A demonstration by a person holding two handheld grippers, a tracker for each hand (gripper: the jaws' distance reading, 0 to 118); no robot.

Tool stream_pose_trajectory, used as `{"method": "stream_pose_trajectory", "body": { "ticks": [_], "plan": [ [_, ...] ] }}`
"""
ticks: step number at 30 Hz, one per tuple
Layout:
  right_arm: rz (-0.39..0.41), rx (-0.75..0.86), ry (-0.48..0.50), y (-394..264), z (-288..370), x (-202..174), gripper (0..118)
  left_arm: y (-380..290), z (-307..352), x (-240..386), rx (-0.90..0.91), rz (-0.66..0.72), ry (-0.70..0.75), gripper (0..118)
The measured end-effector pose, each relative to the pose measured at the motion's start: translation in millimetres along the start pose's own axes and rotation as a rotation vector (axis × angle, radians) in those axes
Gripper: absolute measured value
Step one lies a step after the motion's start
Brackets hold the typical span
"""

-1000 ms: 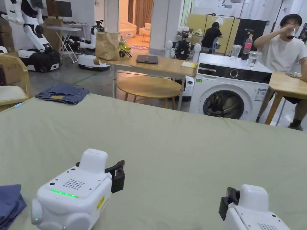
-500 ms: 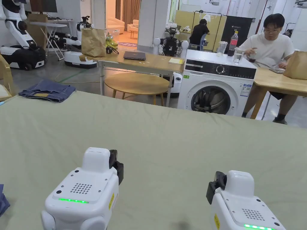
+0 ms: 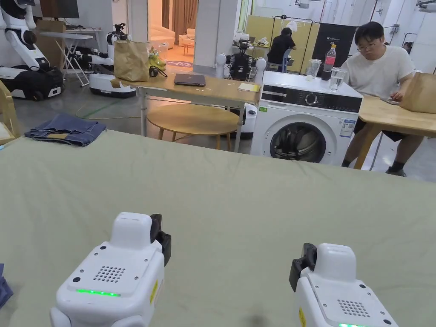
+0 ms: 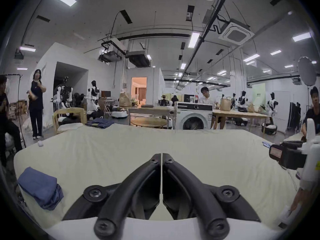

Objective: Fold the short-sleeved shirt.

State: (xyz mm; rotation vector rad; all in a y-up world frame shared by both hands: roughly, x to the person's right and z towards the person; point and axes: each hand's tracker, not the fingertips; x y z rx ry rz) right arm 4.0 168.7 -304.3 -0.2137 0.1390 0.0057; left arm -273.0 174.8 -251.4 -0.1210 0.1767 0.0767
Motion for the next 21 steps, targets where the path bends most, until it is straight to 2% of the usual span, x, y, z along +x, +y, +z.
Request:
{"method": "stream_pose_trajectory", "body": {
  "ticks": [11,13,14,15,17,18,19,21],
  "plan": [
    [0.005,0.02,-0.002,6.0,5.4,-4.2,0,-1.8,4.6,-4.0,-0.021,-0.004,0.011,0],
    [0.005,0.018,0.006,5.1,6.6,-6.7,3,-0.9,5.1,-2.9,-0.016,-0.016,0.02,3],
    [0.007,0.021,0.004,4.3,7.5,-8.2,7,-0.5,5.5,-3.5,-0.019,-0.013,0.016,7],
    [0.016,0.027,-0.008,3.6,8.1,-10.2,17,0.5,6.0,-3.6,-0.021,-0.009,0.009,20],
    [0.023,0.029,-0.005,3.7,8.3,-10.5,42,1.5,7.2,-3.6,-0.019,-0.012,0.007,50],
    [0.022,0.028,0.003,3.9,7.9,-10.3,60,1.8,8.1,-3.1,-0.018,-0.016,0.011,63],
    [0.017,0.021,0.012,4.3,7.2,-10.0,67,1.2,9.8,-2.1,-0.011,-0.021,0.019,66],
    [0.014,0.013,0.007,4.6,5.8,-9.8,72,1.0,12.2,-2.7,-0.006,-0.02,0.031,73]
  ]
}}
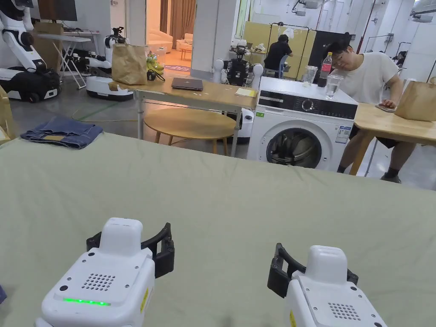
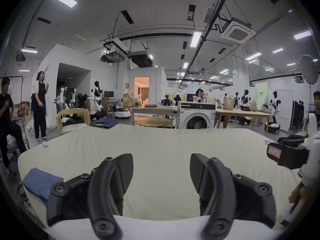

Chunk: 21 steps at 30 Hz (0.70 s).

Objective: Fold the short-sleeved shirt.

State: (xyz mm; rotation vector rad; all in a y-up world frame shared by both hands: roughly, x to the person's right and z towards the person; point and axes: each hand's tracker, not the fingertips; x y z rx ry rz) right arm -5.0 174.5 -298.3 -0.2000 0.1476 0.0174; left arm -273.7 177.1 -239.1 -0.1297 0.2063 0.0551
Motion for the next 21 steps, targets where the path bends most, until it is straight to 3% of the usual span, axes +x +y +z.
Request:
{"method": "stream_pose_trajectory", "body": {
  "ticks": [3,7,13,17,21],
  "plan": [
    [0.002,0.001,-0.018,-0.3,0.5,-0.3,84,-0.8,0.8,-1.3,0.002,0.017,0.013,89],
    [0.003,-0.001,-0.024,0.4,1.3,0.8,86,-1.0,2.1,-3.8,0.02,0.03,0.032,89],
    [-0.061,-0.002,0.027,5.3,0.9,10.8,86,2.1,2.1,-5.8,0.032,0.004,-0.003,89],
    [-0.058,-0.021,-0.011,5.5,-6.0,8.3,86,1.7,-0.7,-10.6,0.058,0.021,-0.062,89],
    [-0.108,-0.044,0.017,5.3,-9.8,13.0,86,0.9,-2.6,-9.8,0.051,0.008,-0.044,89]
  ]
}}
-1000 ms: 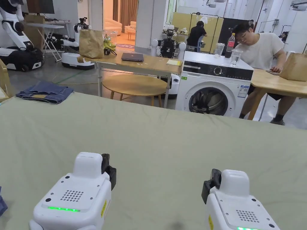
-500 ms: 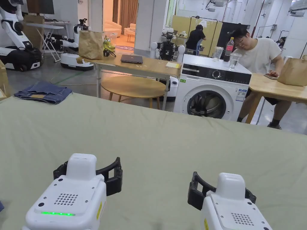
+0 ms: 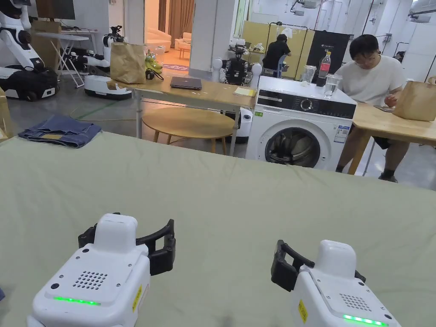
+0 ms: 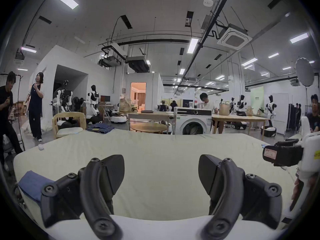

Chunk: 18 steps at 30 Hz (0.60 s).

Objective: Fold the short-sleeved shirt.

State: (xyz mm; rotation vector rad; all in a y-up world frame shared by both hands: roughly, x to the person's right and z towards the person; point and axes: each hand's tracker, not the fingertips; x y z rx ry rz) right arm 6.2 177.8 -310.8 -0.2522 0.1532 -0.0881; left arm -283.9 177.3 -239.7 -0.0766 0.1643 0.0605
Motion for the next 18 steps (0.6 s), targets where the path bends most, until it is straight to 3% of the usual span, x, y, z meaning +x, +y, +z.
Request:
{"method": "stream_pose_trajectory", "body": {
  "ticks": [8,13,18],
  "plan": [
    [-0.055,-0.009,0.044,2.7,-2.4,2.3,86,-3.1,-4.9,-5.5,-0.067,0.027,0.006,89],
    [-0.045,-0.018,-0.041,5.2,-2.2,-4.3,86,-3.5,-4.2,-5.3,-0.053,0.027,0.027,89],
    [-0.09,-0.034,-0.005,3.6,-1.0,-1.6,87,-4.0,-5.4,-4.8,-0.058,0.025,0.015,89]
  ]
}}
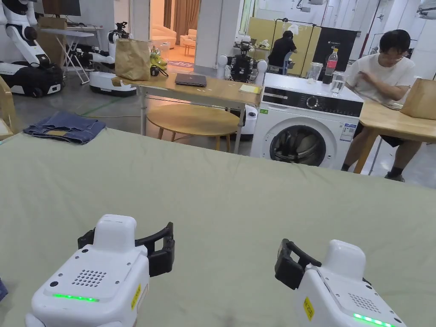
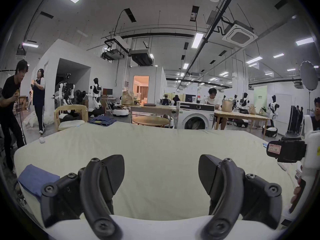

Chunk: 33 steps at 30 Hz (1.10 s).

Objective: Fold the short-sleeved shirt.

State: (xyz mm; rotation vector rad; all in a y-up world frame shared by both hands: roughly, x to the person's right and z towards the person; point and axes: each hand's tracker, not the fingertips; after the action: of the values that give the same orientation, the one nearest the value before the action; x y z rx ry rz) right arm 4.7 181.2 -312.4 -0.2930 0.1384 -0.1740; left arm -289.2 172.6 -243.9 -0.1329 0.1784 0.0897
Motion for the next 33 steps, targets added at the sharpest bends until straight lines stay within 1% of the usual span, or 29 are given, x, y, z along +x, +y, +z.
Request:
{"method": "stream_pose_trajectory", "body": {
  "ticks": [1,4,6,12,16,21,30,33],
  "plan": [
    [-0.008,-0.01,-0.007,0.9,-0.9,0.2,88,0.1,0.1,0.7,-0.004,-0.007,0.001,89],
    [0.004,-0.012,-0.046,1.6,-3.4,-0.5,88,0.3,0.6,1.7,0.002,-0.028,0.002,89],
    [0.015,-0.009,-0.054,1.6,-4.5,0.4,89,0.3,1.1,2.0,0.008,-0.034,0.003,89],
    [0.016,-0.019,-0.058,0.4,-9.0,2.3,89,0.1,1.0,1.1,0.018,-0.01,0.005,89],
    [-0.002,-0.033,-0.05,-0.1,-10.4,2.9,88,1.4,1.0,-0.9,0.025,0.022,-0.01,89],
    [0.002,-0.038,-0.036,0.3,-10.9,1.2,89,3.4,1.0,-0.6,0.04,0.009,-0.012,89],
    [0.037,-0.007,-0.048,3.0,-7.5,-5.9,89,4.5,-1.8,0.6,0.034,-0.025,0.019,89],
    [0.057,-0.004,-0.066,3.6,-6.7,-9.2,89,4.2,-2.9,1.4,0.023,-0.036,0.03,89]
  ]
}}
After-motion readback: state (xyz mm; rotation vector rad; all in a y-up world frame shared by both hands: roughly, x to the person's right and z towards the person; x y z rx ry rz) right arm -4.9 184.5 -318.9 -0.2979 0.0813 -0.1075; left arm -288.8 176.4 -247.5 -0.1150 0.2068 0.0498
